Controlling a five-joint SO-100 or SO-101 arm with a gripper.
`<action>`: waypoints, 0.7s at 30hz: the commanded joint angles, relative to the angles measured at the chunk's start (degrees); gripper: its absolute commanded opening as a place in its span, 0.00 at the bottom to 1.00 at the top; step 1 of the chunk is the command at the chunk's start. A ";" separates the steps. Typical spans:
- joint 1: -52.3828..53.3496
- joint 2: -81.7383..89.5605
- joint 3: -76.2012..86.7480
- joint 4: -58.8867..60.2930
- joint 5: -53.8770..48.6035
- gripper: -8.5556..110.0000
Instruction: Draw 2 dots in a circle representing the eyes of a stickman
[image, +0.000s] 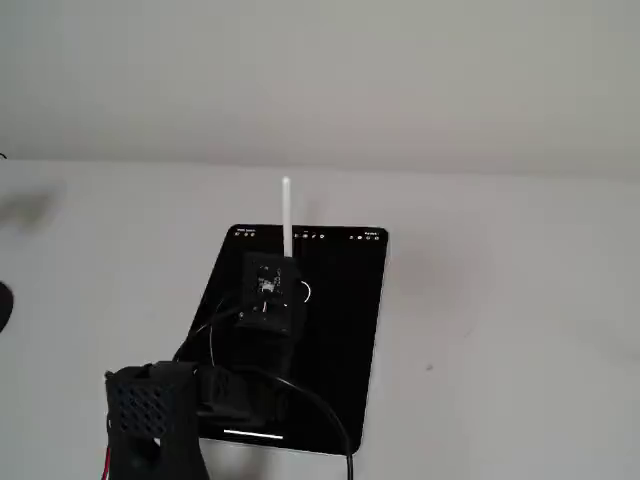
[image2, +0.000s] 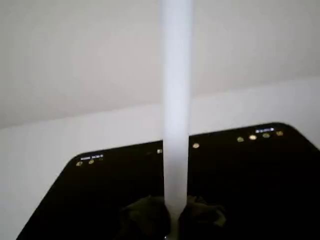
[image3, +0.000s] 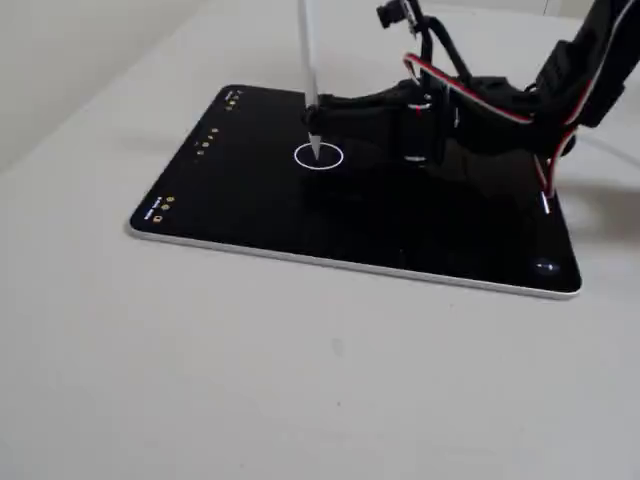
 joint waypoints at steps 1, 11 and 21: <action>-0.62 0.53 -3.52 -0.88 -0.70 0.07; -1.05 -0.79 -5.01 -0.79 -1.05 0.07; -1.14 -1.23 -5.10 -0.70 -1.32 0.07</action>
